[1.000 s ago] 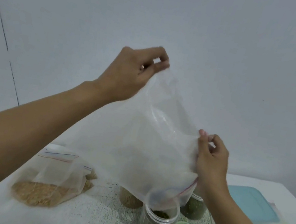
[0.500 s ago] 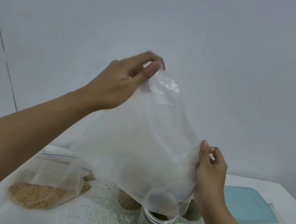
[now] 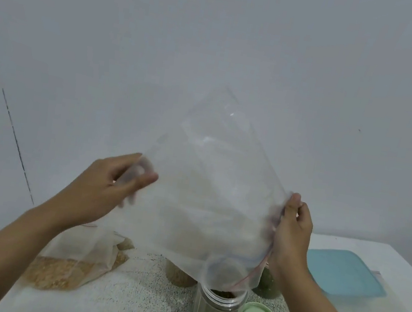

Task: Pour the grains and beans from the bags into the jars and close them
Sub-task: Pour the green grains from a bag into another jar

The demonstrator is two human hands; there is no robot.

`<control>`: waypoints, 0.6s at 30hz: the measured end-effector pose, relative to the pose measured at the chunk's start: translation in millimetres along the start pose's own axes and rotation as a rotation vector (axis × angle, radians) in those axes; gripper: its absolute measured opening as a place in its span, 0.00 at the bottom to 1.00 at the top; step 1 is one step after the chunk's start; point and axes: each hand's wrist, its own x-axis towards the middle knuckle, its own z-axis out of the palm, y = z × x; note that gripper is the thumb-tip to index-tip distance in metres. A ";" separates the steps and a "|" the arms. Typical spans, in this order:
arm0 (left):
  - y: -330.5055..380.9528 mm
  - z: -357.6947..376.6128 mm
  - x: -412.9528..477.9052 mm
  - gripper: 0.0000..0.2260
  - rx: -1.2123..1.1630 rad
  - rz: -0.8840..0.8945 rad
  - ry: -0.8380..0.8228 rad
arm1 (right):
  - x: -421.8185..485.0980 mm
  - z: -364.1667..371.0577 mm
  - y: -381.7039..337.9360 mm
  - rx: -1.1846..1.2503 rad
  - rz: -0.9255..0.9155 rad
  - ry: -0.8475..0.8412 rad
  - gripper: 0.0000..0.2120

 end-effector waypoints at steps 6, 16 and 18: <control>23.6 3.6 24.2 0.18 0.274 0.196 0.124 | 18.1 -4.6 8.8 0.022 0.086 0.012 0.19; 93.0 -9.0 84.0 0.25 0.802 0.336 -0.020 | 30.0 -11.6 8.1 -0.014 0.080 0.100 0.20; 100.6 -9.0 85.1 0.24 0.837 0.352 -0.073 | 25.7 -15.8 15.5 -0.067 0.064 0.147 0.21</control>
